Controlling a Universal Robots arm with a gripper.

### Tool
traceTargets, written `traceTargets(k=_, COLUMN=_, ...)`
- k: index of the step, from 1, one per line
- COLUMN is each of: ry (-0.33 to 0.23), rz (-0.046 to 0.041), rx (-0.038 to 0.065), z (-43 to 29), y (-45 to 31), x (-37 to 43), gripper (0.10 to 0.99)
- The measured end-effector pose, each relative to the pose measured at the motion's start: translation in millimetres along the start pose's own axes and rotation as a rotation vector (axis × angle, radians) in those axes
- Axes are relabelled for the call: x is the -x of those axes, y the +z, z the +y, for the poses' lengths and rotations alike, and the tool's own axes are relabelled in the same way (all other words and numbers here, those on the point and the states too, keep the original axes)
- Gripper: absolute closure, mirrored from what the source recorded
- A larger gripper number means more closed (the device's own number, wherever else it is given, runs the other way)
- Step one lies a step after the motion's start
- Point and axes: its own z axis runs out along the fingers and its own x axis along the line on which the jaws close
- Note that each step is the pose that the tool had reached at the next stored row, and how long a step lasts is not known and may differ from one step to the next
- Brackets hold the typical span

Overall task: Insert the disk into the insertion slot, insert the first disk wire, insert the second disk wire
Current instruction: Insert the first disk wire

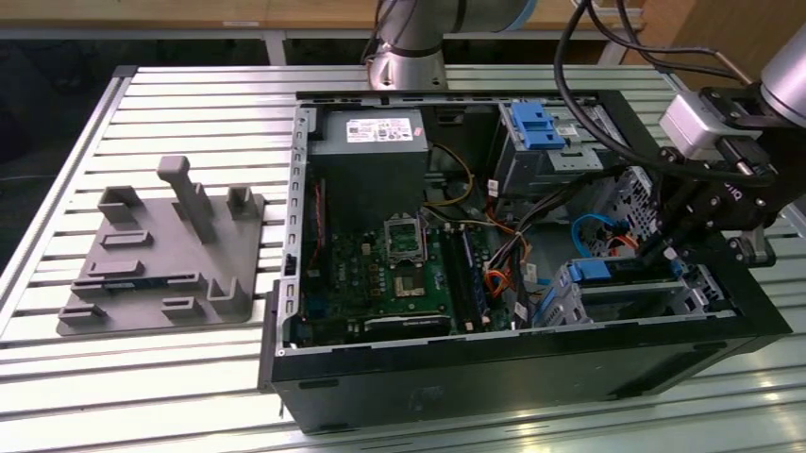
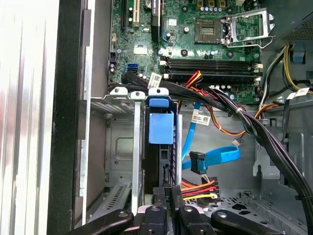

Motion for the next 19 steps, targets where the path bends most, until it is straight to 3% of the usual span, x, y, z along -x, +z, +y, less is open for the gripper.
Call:
traceTargets(k=5, ry=0.000, rz=-0.0001, rx=0.000, z=0.0, y=0.1, x=0.0, gripper=0.914)
traceTargets(k=7, ry=0.000, rz=0.0000, rx=-0.001, z=0.1, y=-1.3, x=0.0, gripper=0.796)
traceTargets(k=8, ry=0.000, rz=0.0000, rx=-0.001, z=0.2, y=-2.1, x=0.1, gripper=0.796)
traceTargets(k=9, ry=0.000, rz=0.0001, rx=-0.001, z=0.3, y=-3.1, x=0.1, gripper=0.737)
traceTargets(k=11, ry=0.000, rz=-0.0004, rx=-0.002, z=0.5, y=-4.7, x=1.4, gripper=0.737)
traceTargets(k=12, ry=0.000, rz=-0.0002, rx=-0.003, z=0.6, y=-6.0, x=2.5, gripper=0.671)
traceTargets(k=16, ry=0.000, rz=0.0001, rx=-0.004, z=1.2, y=-13.8, x=4.4, gripper=0.671)
traceTargets(k=19, ry=0.000, rz=0.0000, rx=-0.004, z=2.0, y=-24.3, x=4.7, gripper=0.671)
